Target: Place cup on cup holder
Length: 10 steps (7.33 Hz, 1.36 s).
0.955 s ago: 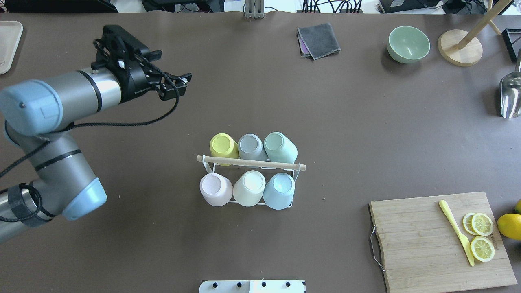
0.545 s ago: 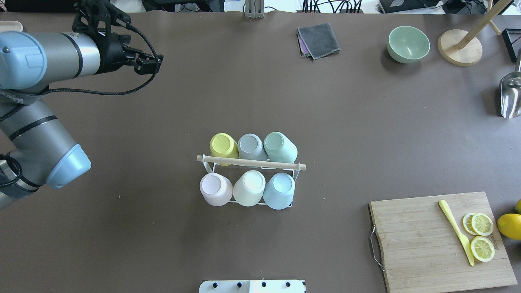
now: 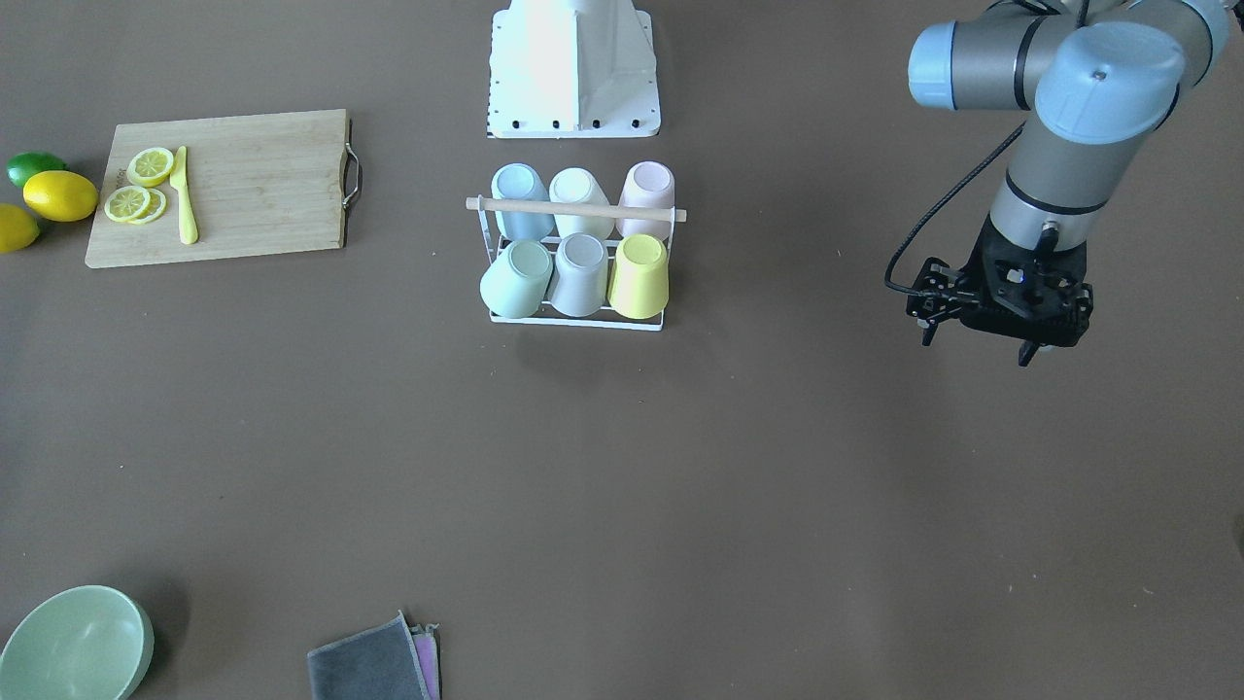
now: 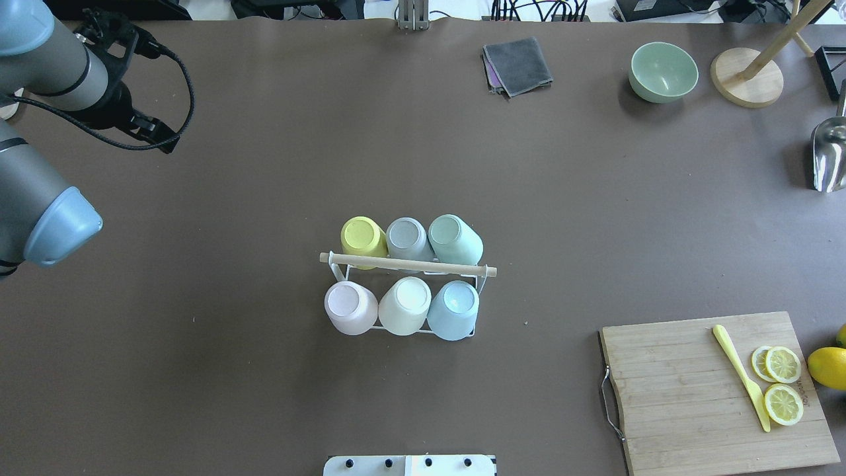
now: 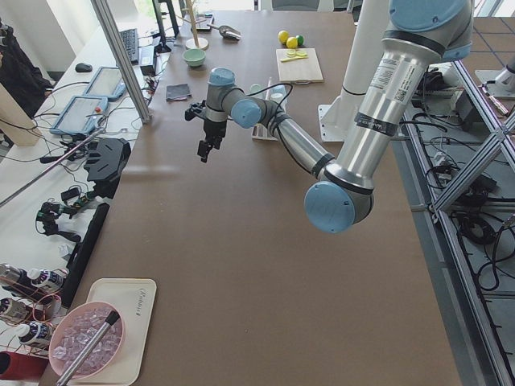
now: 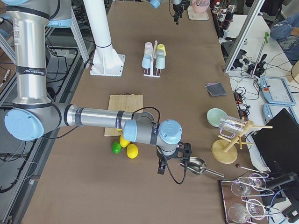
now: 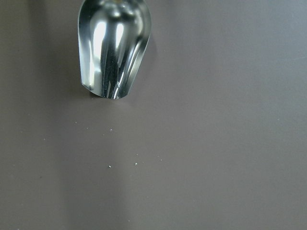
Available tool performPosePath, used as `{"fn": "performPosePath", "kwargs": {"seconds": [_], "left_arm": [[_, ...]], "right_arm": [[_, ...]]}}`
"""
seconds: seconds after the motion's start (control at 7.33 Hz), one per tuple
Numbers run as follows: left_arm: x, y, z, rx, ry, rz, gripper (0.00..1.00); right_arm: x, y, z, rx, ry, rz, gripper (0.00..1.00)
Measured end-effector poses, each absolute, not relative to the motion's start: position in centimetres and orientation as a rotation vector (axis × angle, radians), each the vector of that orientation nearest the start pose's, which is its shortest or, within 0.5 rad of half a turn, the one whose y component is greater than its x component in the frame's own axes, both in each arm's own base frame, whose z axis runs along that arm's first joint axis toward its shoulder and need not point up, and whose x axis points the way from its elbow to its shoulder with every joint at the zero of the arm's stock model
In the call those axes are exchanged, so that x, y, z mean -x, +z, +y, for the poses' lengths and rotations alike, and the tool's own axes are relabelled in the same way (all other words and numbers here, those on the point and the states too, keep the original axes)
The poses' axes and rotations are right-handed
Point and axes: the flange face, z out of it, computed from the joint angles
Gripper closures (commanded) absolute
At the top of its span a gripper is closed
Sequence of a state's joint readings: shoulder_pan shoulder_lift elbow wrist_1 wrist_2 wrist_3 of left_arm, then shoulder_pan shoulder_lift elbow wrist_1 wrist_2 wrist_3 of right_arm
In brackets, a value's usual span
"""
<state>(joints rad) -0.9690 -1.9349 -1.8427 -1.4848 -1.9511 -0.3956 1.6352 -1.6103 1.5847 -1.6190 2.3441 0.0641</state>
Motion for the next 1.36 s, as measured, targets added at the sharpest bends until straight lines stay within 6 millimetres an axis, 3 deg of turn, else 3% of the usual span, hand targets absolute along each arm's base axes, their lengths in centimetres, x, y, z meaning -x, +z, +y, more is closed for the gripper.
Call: {"fn": "performPosePath", "kwargs": {"seconds": [0.27,0.55,0.95,1.36], "left_arm": [[-22.1,42.7,-54.3,-0.165,0.260,0.529,0.02],[-16.6,49.9,-52.6,-0.032,0.166,0.538,0.02],[-6.4,58.2,-48.3,0.129,-0.013,0.675,0.02],[4.1,65.8,-44.7,0.156,-0.107,0.844,0.02]], "right_arm": [[-9.4,67.3,-46.5,0.066,0.149,-0.772,0.00],[-9.3,67.2,-46.6,0.064,0.148,-0.771,0.00],[-9.3,67.1,-46.6,0.062,0.148,-0.771,0.00],[-9.3,66.9,-46.6,0.059,0.148,-0.772,0.00]]}}
